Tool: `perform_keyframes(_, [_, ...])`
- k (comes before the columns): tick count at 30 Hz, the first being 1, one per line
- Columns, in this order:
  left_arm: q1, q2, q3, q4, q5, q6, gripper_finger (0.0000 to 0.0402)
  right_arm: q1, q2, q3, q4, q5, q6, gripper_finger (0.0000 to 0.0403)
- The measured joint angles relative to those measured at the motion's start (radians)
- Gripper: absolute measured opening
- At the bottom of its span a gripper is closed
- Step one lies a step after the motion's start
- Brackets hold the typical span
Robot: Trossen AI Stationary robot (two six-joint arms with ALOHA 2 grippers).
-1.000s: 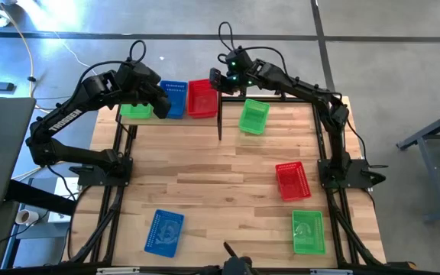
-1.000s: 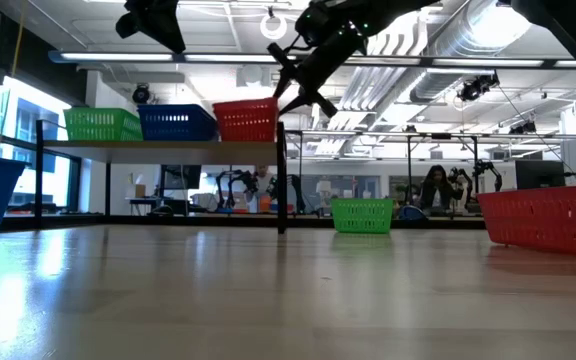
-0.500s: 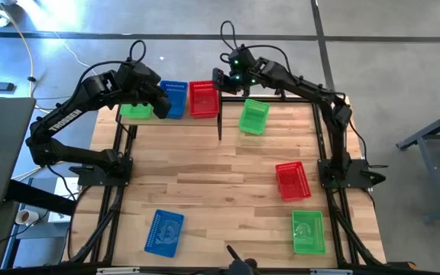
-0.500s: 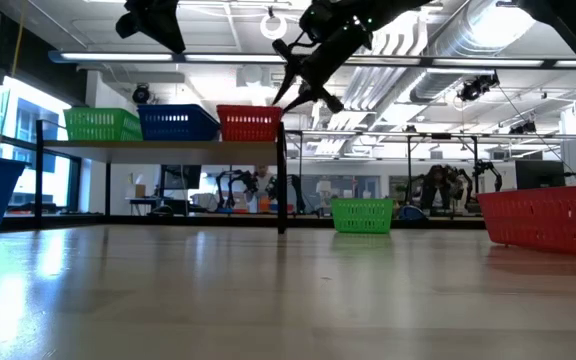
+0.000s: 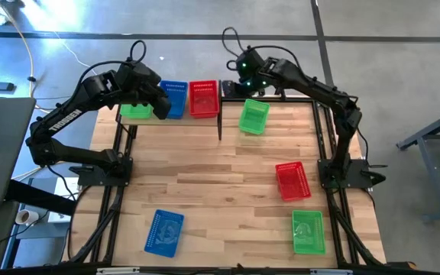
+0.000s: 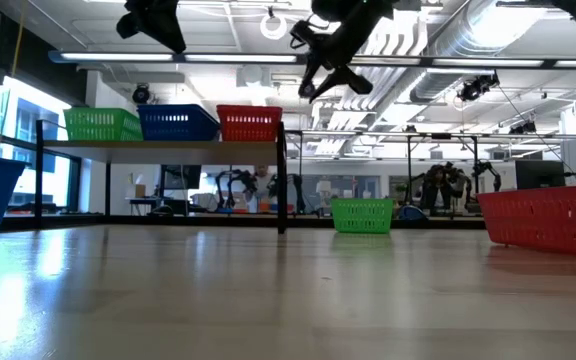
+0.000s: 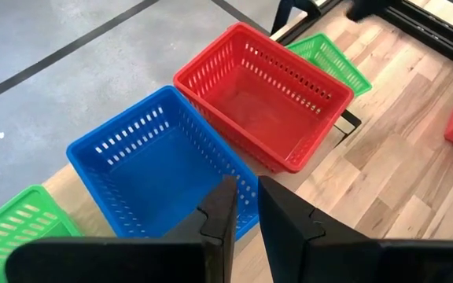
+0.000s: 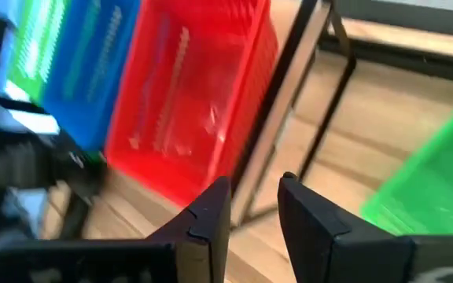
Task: Stack baskets on shelf by color
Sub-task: Stack the blue bin on top of the blue bin on the shelf
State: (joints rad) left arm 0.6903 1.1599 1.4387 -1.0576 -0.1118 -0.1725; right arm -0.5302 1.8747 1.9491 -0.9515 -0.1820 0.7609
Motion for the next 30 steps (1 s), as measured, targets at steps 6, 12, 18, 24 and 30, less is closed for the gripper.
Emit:
perform_keyframes(6, [0.000, 0.000, 0.000, -0.008, 0.018, -0.016, 0.0048, 0.048, -0.004, 0.000, -0.112, 0.017, -0.090, 0.0094])
perform_keyframes(12, [0.000, 0.000, 0.000, -0.057, 0.069, -0.019, 0.0080, 0.111, -0.004, 0.000, -0.205, 0.047, -0.115, 0.0094])
perform_keyframes(18, [0.000, 0.000, 0.000, -0.057, 0.082, -0.071, 0.0124, 0.195, -0.025, 0.000, -0.301, 0.136, -0.114, 0.0094])
perform_keyframes(24, [0.000, 0.000, 0.000, -0.097, 0.121, -0.082, 0.0139, 0.258, -0.048, 0.000, -0.403, 0.232, -0.088, 0.0094])
perform_keyframes(30, [-0.033, 0.000, 0.000, -0.134, 0.161, -0.084, 0.0134, 0.305, -0.069, 0.000, -0.539, 0.340, -0.034, 0.0094])
